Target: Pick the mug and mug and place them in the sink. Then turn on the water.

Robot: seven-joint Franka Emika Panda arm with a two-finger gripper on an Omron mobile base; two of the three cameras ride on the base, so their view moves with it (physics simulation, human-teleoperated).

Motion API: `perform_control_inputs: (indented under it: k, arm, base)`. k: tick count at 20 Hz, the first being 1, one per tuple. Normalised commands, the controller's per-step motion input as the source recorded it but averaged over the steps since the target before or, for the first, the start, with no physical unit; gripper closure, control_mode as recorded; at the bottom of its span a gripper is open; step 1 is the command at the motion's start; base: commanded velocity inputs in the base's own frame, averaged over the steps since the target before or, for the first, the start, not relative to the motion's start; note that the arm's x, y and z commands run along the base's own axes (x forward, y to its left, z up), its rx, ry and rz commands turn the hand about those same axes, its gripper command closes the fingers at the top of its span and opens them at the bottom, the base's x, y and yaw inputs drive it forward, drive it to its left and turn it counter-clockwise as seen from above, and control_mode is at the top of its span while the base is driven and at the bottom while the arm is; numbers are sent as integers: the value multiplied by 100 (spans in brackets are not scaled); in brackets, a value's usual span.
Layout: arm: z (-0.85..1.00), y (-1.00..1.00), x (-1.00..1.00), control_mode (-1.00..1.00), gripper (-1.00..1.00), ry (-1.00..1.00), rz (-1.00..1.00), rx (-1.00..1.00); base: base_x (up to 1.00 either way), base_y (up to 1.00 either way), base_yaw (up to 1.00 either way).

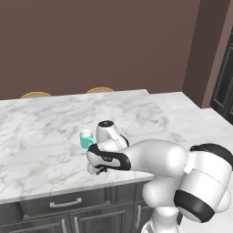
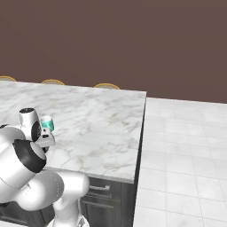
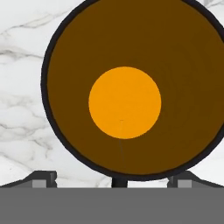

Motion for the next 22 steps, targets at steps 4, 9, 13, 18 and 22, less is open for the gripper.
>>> perform_control_inputs:
  k: [4, 9, 13, 18, 22]
  arm:
    - [0, 0, 0, -100, -100, 0, 0, 0]
    - [0, 0, 0, -100, -100, 0, 0, 0]
    - [0, 0, 0, -100, -100, 0, 0, 0]
    - [0, 0, 0, -100, 100, 0, 0, 0]
    - [0, 0, 0, -100, 100, 0, 0, 0]
  base:
    - [0, 0, 0]
    - [0, 0, 0]
    - [0, 0, 0]
    - [0, 0, 0]
    - [0, 0, 0]
